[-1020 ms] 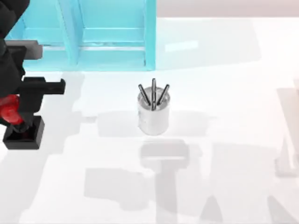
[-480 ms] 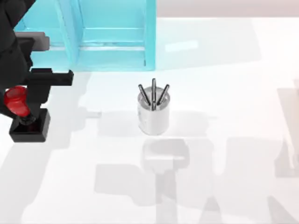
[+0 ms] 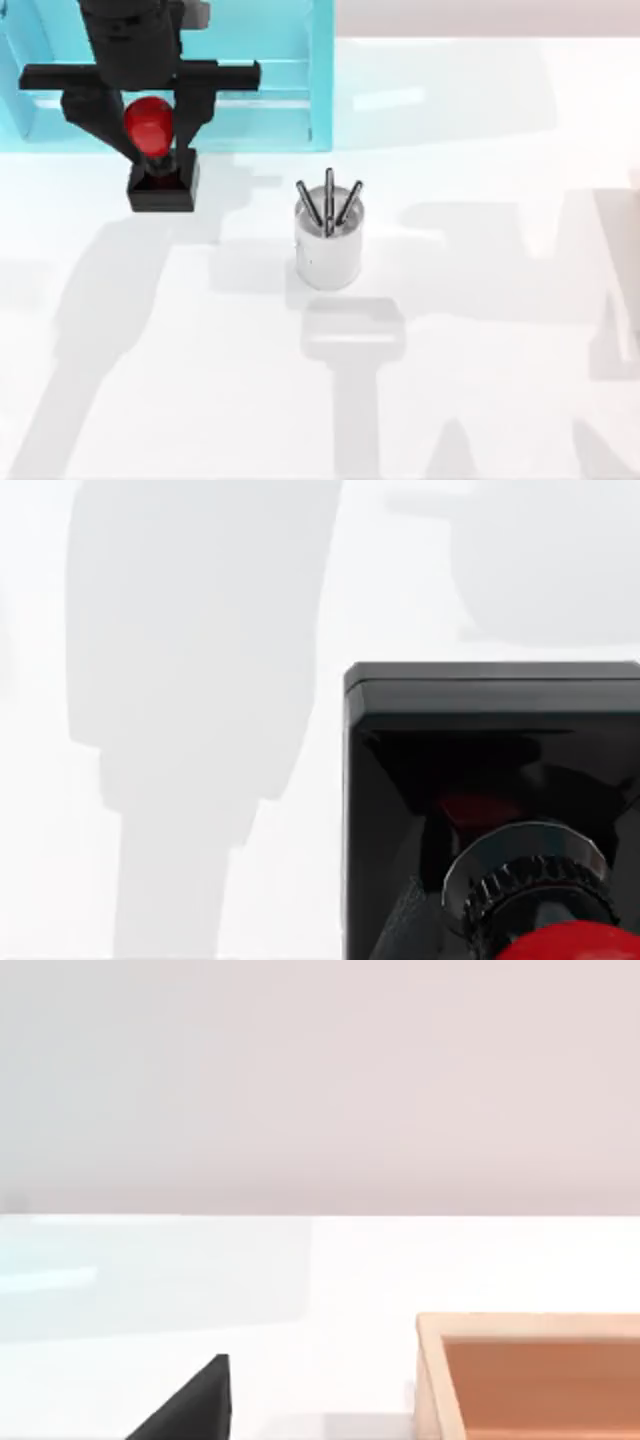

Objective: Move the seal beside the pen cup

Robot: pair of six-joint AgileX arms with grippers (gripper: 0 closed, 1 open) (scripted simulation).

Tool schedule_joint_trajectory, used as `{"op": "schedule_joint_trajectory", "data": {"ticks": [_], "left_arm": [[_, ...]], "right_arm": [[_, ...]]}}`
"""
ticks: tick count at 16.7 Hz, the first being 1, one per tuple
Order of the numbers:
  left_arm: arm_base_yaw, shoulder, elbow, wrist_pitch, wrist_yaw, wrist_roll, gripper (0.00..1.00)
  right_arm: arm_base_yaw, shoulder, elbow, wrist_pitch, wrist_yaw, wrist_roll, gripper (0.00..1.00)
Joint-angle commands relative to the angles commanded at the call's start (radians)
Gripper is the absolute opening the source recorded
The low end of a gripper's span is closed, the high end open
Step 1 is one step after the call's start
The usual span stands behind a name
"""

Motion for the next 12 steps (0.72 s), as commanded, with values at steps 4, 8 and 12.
{"op": "schedule_joint_trajectory", "data": {"ticks": [4,8,12], "left_arm": [[-0.048,0.214,0.296,-0.056,0.002,-0.049,0.0],[-0.074,0.326,0.429,-0.078,-0.001,-0.076,0.0],[-0.076,0.332,0.436,-0.079,-0.001,-0.078,0.0]], "right_arm": [[0.0,0.0,0.0,0.0,0.0,0.0,1.0],[0.0,0.0,0.0,0.0,0.0,0.0,1.0],[0.0,0.0,0.0,0.0,0.0,0.0,1.0]]}}
